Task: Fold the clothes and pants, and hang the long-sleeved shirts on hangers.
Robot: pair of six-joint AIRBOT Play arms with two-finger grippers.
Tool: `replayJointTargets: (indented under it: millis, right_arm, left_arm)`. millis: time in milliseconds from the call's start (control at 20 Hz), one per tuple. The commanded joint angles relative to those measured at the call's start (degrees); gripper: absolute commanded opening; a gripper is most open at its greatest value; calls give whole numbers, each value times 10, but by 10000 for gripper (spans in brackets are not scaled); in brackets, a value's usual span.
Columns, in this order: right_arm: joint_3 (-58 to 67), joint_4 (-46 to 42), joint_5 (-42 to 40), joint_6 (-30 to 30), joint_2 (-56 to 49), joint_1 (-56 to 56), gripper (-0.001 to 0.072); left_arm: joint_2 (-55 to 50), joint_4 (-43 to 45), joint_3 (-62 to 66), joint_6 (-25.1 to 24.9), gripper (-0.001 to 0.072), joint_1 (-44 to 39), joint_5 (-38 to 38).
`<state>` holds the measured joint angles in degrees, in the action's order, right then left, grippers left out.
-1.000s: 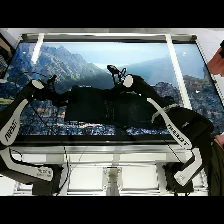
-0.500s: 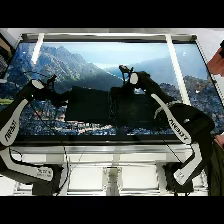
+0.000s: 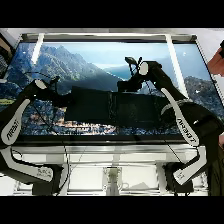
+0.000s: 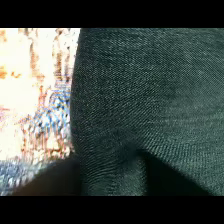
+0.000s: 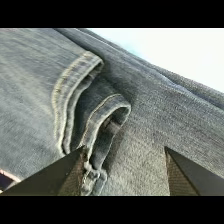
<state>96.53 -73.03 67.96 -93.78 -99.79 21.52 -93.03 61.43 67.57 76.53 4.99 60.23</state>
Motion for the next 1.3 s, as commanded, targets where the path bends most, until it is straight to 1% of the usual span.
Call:
replayJointTargets:
  millis: [0,50,150,250,350,400,600,800,950,1000,1150,1250]
  right_arm:
    - [44,-13,28,19,18,-1,553]
    - [57,-19,35,19,23,-1,552]
    - [84,-32,63,22,31,-2,553]
    - [104,-40,106,35,42,-10,552]
    - [109,-41,144,38,56,-19,552]
    - [109,-42,158,48,63,-25,552]
    - [110,-42,184,50,76,-44,552]
    - [110,-44,209,50,84,-57,552]
    - [110,-48,216,50,85,-62,552]
    - [110,-51,215,50,85,-62,552]
    - [110,-55,216,50,85,-62,552]
    - [110,-57,216,50,85,-62,552]
  left_arm:
    - [-7,2,1,6,128,-6,13]
    - [-7,2,2,2,37,-6,20]
    - [-3,18,17,-7,35,-1,57]
    - [7,78,62,-1,34,14,126]
    - [33,135,122,16,34,32,192]
    - [49,145,151,17,34,39,216]
    - [93,151,292,17,34,39,306]
    - [104,151,396,50,34,5,325]
    - [103,153,417,54,34,-53,344]
    - [101,163,418,54,34,-75,350]
    - [89,244,419,73,34,-148,366]
    - [84,270,419,82,35,-184,366]
